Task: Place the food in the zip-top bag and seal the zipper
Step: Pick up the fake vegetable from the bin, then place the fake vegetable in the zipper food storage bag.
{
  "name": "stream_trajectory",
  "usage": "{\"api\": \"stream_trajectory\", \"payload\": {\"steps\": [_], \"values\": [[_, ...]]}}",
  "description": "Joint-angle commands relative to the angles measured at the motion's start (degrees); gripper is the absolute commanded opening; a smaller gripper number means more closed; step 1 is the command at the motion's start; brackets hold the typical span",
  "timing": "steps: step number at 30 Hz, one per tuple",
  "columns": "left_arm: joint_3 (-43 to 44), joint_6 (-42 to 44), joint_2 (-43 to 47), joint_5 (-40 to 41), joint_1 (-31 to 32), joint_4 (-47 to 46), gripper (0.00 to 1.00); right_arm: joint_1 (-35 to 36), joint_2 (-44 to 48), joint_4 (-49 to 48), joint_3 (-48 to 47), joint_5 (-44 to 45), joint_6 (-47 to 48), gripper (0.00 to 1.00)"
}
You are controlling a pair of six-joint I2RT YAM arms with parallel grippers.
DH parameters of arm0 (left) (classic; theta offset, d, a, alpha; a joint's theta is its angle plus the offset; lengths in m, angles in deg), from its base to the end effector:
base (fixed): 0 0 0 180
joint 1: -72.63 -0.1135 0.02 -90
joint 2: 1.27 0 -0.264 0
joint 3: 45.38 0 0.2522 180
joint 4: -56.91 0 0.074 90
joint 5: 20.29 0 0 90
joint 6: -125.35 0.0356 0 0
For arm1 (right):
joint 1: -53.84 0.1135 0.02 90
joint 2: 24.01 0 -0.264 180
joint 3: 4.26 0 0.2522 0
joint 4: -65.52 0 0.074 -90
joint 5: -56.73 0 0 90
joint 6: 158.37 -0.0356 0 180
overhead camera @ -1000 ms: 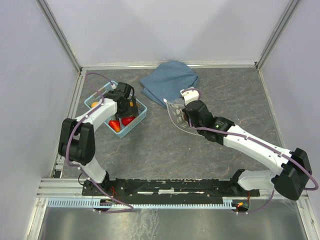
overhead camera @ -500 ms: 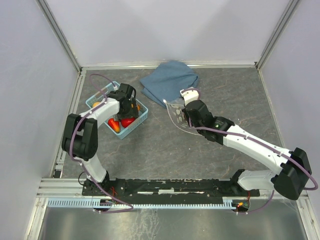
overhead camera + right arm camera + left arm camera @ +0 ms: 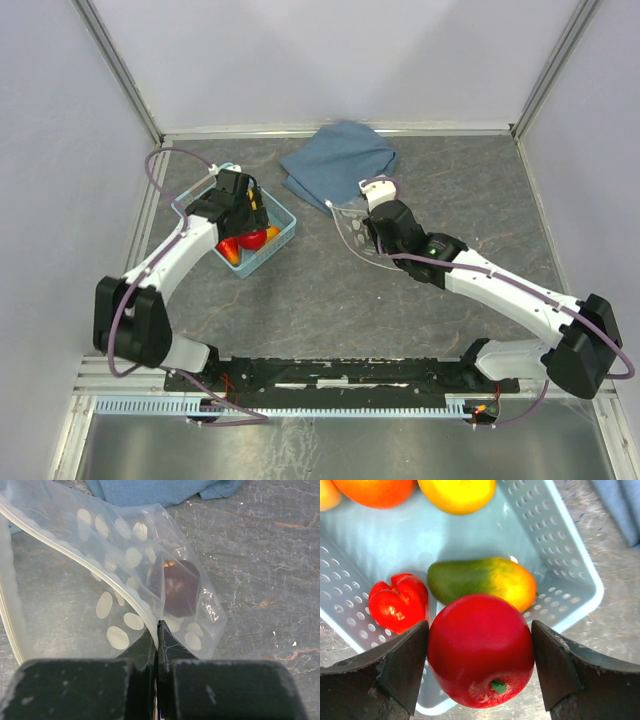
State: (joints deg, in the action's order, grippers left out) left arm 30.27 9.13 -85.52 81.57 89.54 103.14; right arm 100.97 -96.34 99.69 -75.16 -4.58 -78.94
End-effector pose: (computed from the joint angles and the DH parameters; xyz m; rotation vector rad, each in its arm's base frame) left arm 0.2945 -0.0819 0.2495 -0.2846 2.4825 -0.0497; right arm 0.2014 0.1918 0.2975 -0.3946 2.0699 0.0501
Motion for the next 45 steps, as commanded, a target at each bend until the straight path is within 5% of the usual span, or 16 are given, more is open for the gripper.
{"api": "stream_trajectory", "payload": {"steps": [1, 9, 20, 37, 45], "values": [[-2.7, -3.4, 8.8, -1.8, 0.5, -5.1, 0.64, -0.2, -1.0, -0.6, -2.9, -0.6, -0.5, 0.02], [-6.6, -5.9, 18.4, -8.5, 4.1, -11.6, 0.62, -0.2, -2.2, 0.5, -4.5, -2.7, -2.2, 0.02], [-12.1, -10.6, 27.0, -9.2, 17.0, -27.6, 0.61, 0.0, -2.7, 2.8, -7.5, -2.9, -1.5, 0.02], [-19.7, -14.4, 29.4, -10.5, 24.8, -54.1, 0.60, 0.9, -4.4, 4.2, -10.7, -3.8, -2.5, 0.02], [-21.8, -12.0, 26.5, -7.1, 28.8, -59.4, 0.61, 1.0, -4.7, 4.4, -11.3, -5.4, -3.8, 0.02]]}}
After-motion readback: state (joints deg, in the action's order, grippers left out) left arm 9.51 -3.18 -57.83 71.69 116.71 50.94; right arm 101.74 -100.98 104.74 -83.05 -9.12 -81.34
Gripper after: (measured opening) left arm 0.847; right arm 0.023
